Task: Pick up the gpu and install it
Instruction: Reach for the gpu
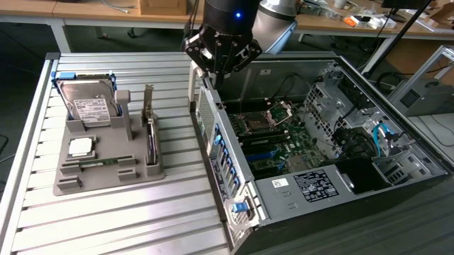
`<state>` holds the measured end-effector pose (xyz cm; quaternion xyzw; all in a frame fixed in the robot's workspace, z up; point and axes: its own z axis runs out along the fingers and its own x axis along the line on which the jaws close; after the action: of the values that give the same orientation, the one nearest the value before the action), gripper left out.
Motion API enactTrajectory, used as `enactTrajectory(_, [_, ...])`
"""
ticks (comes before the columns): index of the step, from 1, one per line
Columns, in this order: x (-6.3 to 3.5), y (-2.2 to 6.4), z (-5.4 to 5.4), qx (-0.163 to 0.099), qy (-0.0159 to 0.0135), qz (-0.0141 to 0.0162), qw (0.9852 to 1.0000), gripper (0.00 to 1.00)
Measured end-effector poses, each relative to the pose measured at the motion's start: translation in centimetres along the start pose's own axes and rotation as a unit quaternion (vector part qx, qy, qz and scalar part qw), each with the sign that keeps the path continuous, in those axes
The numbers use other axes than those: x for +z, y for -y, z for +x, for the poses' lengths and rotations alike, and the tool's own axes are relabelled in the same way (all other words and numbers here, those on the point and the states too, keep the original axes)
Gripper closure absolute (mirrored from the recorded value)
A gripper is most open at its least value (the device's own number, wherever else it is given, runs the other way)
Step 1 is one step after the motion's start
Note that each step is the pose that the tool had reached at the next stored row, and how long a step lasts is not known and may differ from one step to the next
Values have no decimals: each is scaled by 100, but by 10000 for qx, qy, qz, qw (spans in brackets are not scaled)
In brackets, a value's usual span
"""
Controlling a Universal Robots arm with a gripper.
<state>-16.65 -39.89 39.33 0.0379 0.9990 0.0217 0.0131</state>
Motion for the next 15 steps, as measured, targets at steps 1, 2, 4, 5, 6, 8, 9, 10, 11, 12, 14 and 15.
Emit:
enactTrajectory(1, [0,0,4,0,0,0,10000,89])
enactTrajectory(2, [0,1,7,0,0,0,10000,89])
enactTrajectory(4, [0,1,15,0,0,0,10000,89])
enactTrajectory(5, [-1,2,19,0,0,0,10000,89])
enactTrajectory(6, [-1,2,22,0,0,0,10000,89])
enactTrajectory(8, [-1,2,29,0,0,0,10000,89])
enactTrajectory(9, [-1,2,32,0,0,0,10000,89])
enactTrajectory(10, [-1,3,36,0,0,0,10000,89])
enactTrajectory(11, [-1,3,40,0,0,0,10000,89])
enactTrajectory(12, [-1,4,45,0,0,0,10000,89])
enactTrajectory(14, [-2,4,54,0,0,0,10000,89])
enactTrajectory(15, [-2,5,59,0,0,0,10000,89])
